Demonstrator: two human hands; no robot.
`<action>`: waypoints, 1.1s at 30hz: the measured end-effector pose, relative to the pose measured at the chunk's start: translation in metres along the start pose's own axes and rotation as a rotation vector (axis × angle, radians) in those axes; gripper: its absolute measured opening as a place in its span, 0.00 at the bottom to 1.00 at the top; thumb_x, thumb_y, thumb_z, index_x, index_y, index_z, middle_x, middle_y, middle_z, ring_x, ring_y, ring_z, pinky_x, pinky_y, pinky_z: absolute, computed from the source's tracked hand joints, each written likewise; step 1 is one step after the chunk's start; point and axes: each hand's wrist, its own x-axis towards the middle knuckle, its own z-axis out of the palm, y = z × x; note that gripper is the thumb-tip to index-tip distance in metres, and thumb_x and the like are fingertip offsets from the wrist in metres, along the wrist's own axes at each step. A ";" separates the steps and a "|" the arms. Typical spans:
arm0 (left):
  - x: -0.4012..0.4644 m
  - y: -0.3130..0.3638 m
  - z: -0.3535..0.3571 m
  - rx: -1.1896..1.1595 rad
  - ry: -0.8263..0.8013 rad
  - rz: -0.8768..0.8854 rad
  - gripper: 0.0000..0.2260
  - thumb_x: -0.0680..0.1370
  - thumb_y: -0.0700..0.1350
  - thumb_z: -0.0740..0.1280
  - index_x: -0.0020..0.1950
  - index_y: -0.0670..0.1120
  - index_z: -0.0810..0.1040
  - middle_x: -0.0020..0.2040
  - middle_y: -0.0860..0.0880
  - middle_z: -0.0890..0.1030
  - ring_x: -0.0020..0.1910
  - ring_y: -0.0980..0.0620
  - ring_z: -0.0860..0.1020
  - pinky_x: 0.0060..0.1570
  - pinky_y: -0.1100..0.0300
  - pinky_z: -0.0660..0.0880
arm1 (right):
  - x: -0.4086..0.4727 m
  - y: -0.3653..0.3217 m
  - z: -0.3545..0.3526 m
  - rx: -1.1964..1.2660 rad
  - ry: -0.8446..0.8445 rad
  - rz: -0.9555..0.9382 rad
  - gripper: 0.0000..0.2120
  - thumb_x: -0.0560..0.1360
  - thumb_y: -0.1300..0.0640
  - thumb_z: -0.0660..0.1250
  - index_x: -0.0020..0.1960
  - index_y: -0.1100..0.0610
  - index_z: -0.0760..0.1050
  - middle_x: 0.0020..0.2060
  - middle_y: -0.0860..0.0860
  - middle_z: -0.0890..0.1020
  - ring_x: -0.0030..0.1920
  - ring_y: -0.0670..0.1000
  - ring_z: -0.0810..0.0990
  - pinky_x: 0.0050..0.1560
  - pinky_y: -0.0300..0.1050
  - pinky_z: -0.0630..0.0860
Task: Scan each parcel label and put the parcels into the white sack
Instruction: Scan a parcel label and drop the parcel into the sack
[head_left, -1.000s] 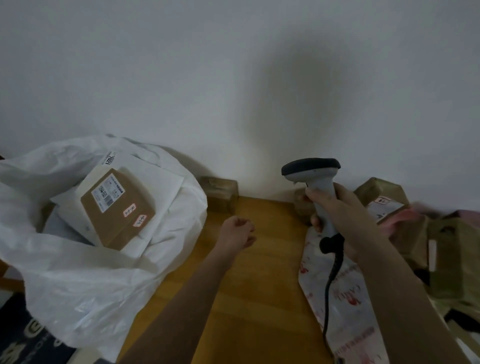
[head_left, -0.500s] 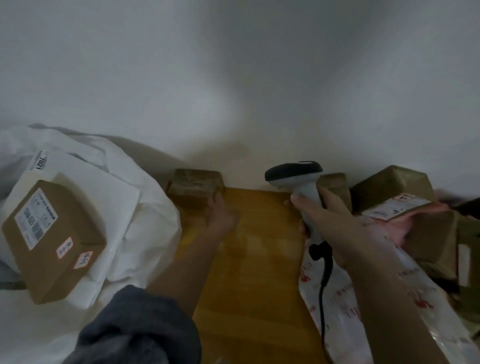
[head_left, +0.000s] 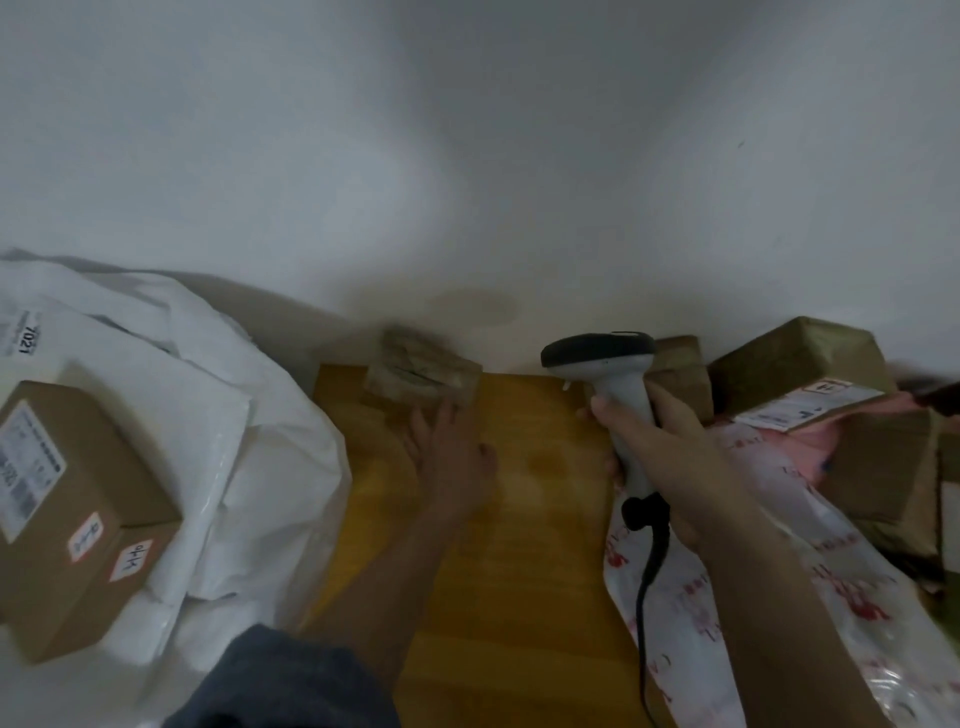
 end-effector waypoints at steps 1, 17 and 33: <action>-0.010 0.004 0.005 -0.009 0.022 0.035 0.22 0.77 0.49 0.64 0.71 0.49 0.69 0.72 0.51 0.67 0.73 0.41 0.58 0.74 0.41 0.50 | -0.001 0.000 0.001 -0.003 -0.006 0.002 0.10 0.78 0.52 0.67 0.56 0.55 0.76 0.51 0.61 0.81 0.29 0.45 0.76 0.32 0.40 0.75; -0.002 0.027 0.000 -0.142 0.234 0.032 0.25 0.69 0.63 0.72 0.62 0.54 0.73 0.67 0.43 0.63 0.64 0.41 0.62 0.61 0.46 0.65 | 0.002 0.006 -0.017 0.047 0.042 0.031 0.08 0.77 0.51 0.67 0.55 0.51 0.76 0.51 0.63 0.81 0.31 0.48 0.76 0.37 0.45 0.75; -0.041 0.025 -0.046 -1.461 -0.412 -0.586 0.34 0.70 0.48 0.76 0.71 0.50 0.63 0.59 0.41 0.78 0.53 0.41 0.80 0.45 0.50 0.80 | -0.023 0.010 -0.040 0.238 0.275 0.067 0.26 0.75 0.51 0.71 0.70 0.54 0.69 0.48 0.53 0.80 0.36 0.48 0.80 0.32 0.40 0.76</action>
